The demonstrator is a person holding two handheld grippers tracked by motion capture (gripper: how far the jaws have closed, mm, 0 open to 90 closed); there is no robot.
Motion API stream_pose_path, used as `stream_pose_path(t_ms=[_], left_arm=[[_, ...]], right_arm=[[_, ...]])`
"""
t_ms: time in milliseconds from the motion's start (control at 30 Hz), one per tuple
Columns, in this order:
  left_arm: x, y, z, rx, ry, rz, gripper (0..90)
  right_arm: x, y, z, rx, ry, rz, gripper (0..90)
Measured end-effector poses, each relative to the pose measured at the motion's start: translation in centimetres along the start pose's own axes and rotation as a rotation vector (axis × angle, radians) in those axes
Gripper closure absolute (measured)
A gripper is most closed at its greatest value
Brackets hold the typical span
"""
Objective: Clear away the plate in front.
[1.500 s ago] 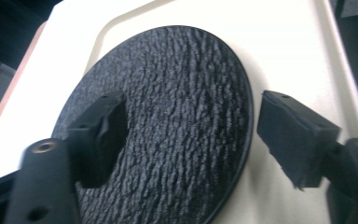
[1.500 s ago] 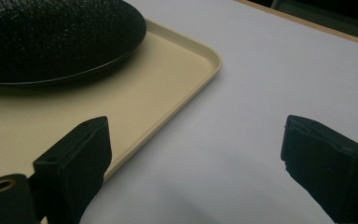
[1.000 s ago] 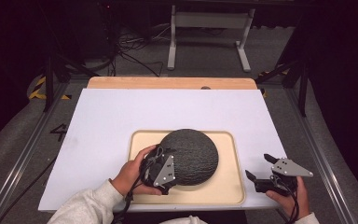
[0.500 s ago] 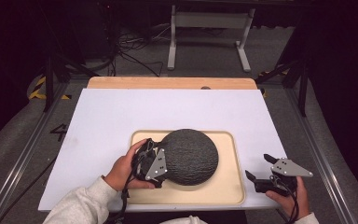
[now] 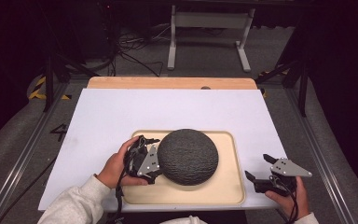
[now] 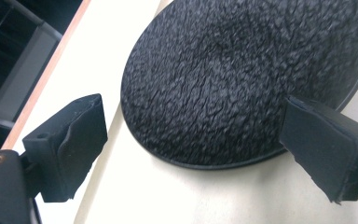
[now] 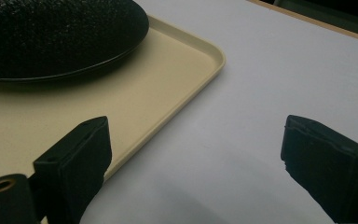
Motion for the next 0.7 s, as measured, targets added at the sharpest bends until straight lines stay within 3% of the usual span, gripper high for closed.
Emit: stream_pose_path(t_ms=[467, 700], left_arm=[[3.5, 1.3, -1.1, -0.029, 0.05, -0.065, 9.1], [4.9, 1.3, -1.7, -0.036, 0.074, -0.09, 8.9]], right_arm=[[0.0, 0.0, 0.0, 0.001, 0.002, 0.0, 9.0], [0.1, 0.0, 0.0, 0.003, 0.004, 0.001, 9.0]])
Point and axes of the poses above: each handheld gripper's, and its own axes: z roughly forward along the jaws, x roughly out of its underside, y roughly to its left, the point moved 6 cm from there along z, roughly forward along the jaws, and after that the axes turned 7 degrees about z, right-handed, at the moved point
